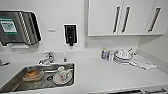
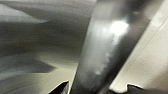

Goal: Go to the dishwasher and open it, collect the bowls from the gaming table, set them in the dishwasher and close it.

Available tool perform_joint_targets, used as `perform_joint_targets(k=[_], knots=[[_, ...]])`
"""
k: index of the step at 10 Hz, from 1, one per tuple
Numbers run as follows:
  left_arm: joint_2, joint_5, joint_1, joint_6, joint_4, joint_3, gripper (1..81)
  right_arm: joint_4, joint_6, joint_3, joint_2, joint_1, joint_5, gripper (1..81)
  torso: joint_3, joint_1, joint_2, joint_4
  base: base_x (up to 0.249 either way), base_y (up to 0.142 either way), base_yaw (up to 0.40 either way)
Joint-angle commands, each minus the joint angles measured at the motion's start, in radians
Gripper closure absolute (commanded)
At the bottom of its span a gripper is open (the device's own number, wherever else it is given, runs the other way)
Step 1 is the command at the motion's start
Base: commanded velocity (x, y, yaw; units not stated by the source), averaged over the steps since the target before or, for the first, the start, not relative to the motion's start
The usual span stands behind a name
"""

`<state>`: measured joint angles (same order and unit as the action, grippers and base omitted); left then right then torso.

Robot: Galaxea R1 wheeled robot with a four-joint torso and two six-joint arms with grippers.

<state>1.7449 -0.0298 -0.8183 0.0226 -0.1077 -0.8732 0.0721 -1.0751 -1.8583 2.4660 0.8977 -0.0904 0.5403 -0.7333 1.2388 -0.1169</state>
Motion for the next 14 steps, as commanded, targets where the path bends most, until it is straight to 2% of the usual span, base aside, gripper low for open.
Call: perform_joint_targets(k=[1,7,14], knots=[[-0.034,-0.013,0.089,-0.004,0.0,0.023,1.0,-0.032,0.014,-0.021,0.015,0.011,-0.287,1.0,0.0,0.0,0.0,0.0,0.0,0.0,0.0],[-0.027,-0.013,0.089,-0.004,0.0,0.023,1.0,-0.032,0.014,-0.022,0.007,0.011,-0.287,1.0,0.0,0.0,0.0,0.0,-0.09,0.0,0.0],[-0.022,-0.015,0.083,-0.004,-0.003,0.023,1.0,-0.052,0.014,-0.041,0.044,0.047,-0.278,1.0,0.001,0.0,0.0,0.0,-0.099,0.0,0.0]])
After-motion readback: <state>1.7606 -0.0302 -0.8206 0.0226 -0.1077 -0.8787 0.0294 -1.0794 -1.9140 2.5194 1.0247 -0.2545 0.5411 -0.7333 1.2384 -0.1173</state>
